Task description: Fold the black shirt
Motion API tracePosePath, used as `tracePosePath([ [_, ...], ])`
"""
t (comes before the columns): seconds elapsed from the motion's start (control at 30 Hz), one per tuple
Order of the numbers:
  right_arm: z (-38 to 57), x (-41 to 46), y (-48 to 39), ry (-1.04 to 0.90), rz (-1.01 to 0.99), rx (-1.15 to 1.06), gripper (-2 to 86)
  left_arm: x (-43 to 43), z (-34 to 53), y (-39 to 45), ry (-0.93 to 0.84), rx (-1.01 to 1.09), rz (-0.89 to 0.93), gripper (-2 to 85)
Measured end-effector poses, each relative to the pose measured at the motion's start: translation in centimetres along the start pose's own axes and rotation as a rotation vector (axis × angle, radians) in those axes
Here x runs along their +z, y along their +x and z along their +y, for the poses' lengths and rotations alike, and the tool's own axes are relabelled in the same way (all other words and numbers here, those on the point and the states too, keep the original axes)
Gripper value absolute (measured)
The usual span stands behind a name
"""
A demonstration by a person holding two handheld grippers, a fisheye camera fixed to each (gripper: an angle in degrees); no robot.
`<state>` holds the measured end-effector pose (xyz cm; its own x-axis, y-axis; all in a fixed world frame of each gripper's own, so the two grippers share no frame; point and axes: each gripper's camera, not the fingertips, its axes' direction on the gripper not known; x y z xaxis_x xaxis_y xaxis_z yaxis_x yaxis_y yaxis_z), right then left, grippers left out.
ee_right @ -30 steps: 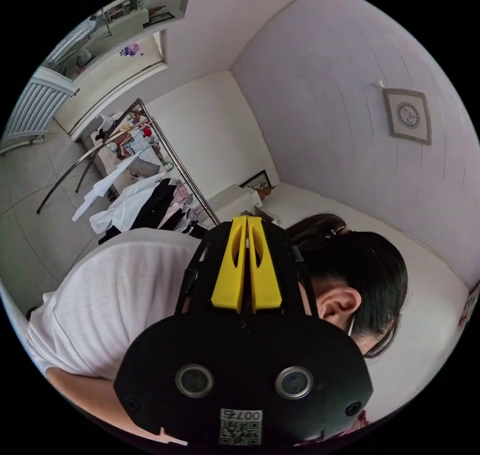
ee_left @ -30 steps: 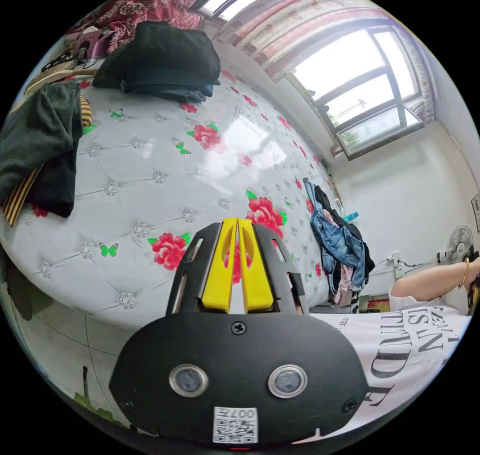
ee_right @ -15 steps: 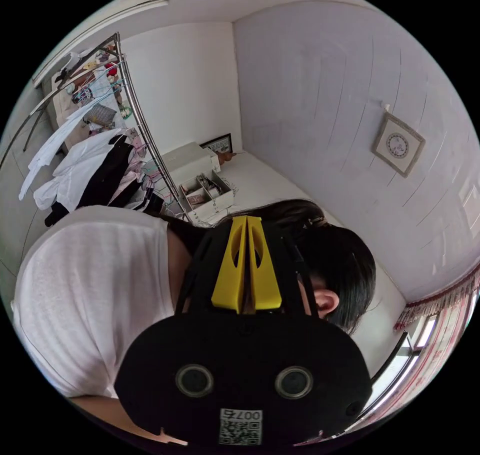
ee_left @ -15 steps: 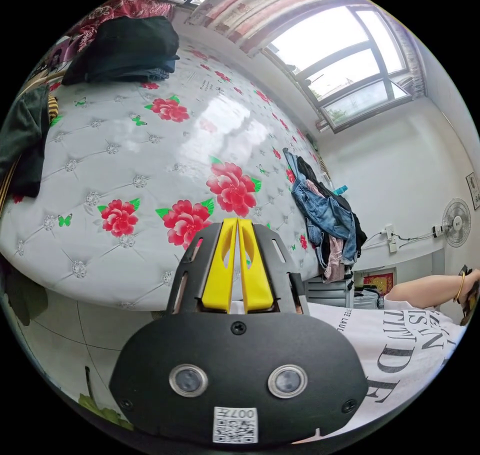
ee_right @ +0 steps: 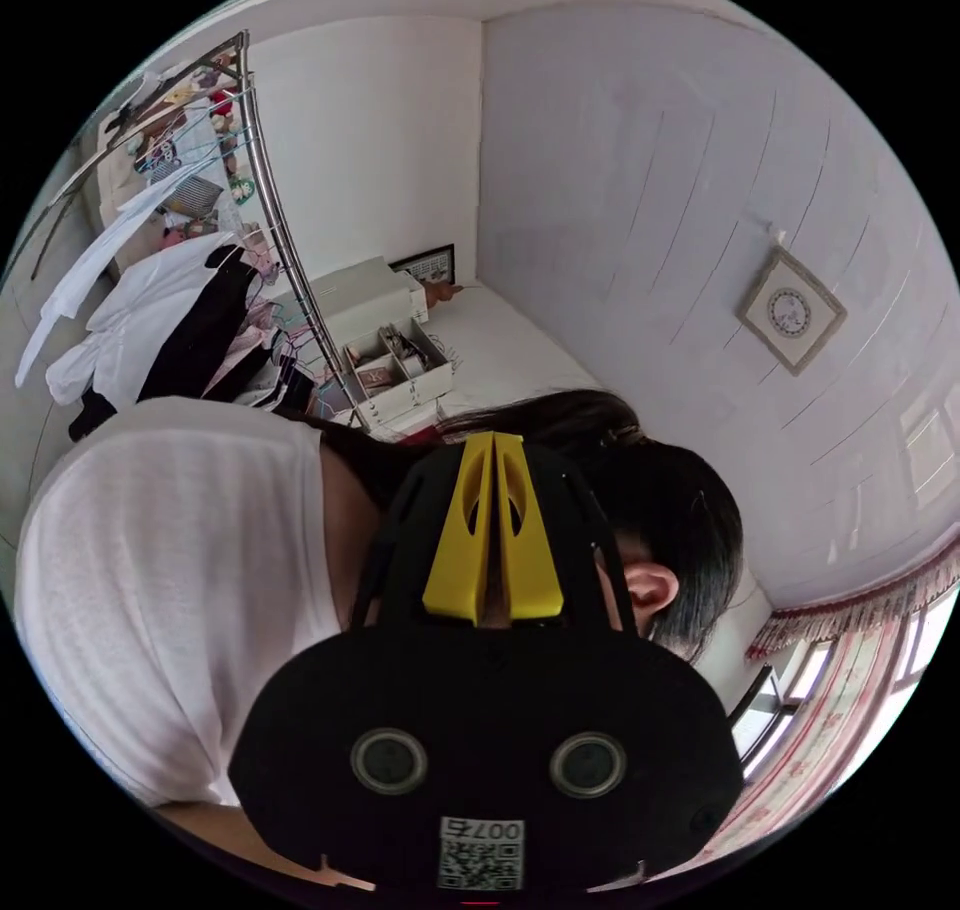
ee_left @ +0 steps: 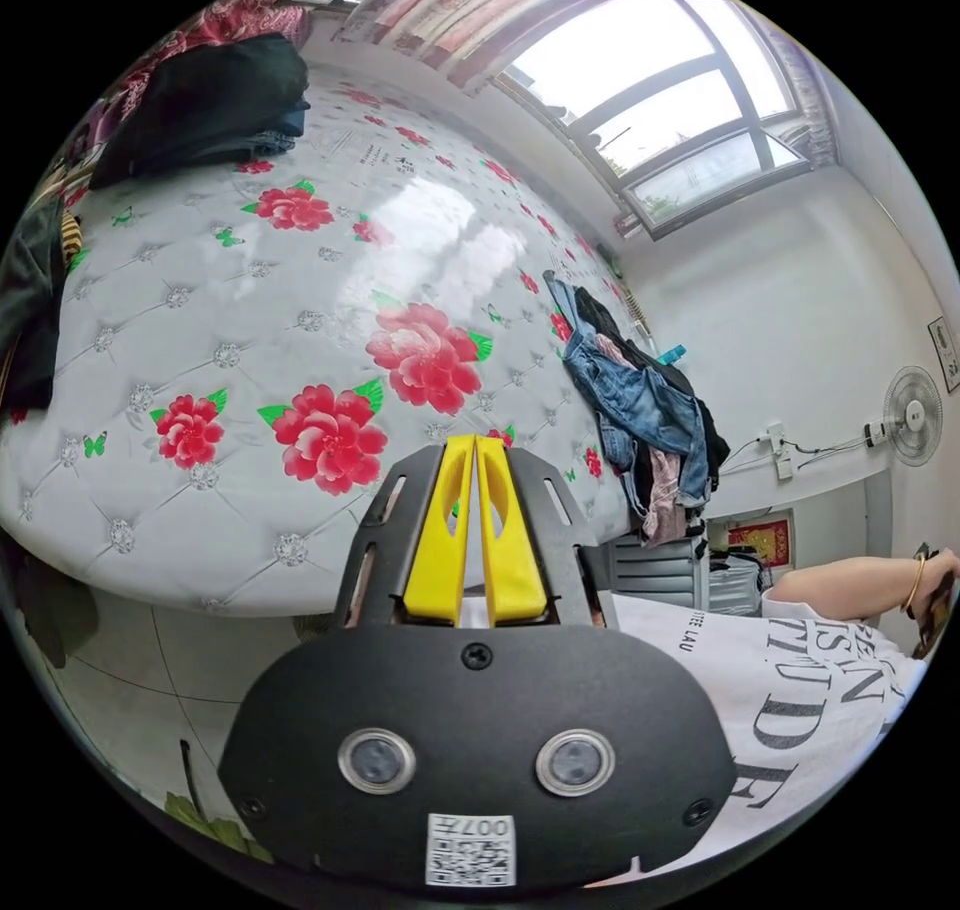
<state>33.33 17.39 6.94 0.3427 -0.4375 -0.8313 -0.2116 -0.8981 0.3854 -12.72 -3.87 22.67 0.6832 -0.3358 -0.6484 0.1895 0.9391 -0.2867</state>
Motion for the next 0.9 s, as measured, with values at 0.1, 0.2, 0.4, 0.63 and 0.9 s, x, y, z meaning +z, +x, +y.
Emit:
tracePosePath([
  [0.1,0.5,0.8,-0.3,-0.008,-0.035,-0.023,-0.2,0.0,0.1,0.2,0.003,-0.004,-0.002,-1.0],
  [0.2,1.1,2.9,-1.0,-0.094,-0.068,-0.071,-0.2,0.1,0.1,0.4,0.003,-0.006,-0.008,-1.0],
  [0.4,2.4,4.3,-1.0,-0.106,-0.056,-0.105,-0.3,0.4,-0.2,1.4,-0.001,0.005,-0.013,-1.0],
  [0.63,3.8,6.6,-1.4,-0.099,-0.026,-0.150,-0.2,1.2,-0.5,2.9,-0.024,0.018,-0.034,-1.0],
  [0.9,7.1,6.9,0.4,-0.144,-0.036,0.076,0.0,2.8,-0.8,5.0,-0.073,0.033,-0.055,-0.9],
])
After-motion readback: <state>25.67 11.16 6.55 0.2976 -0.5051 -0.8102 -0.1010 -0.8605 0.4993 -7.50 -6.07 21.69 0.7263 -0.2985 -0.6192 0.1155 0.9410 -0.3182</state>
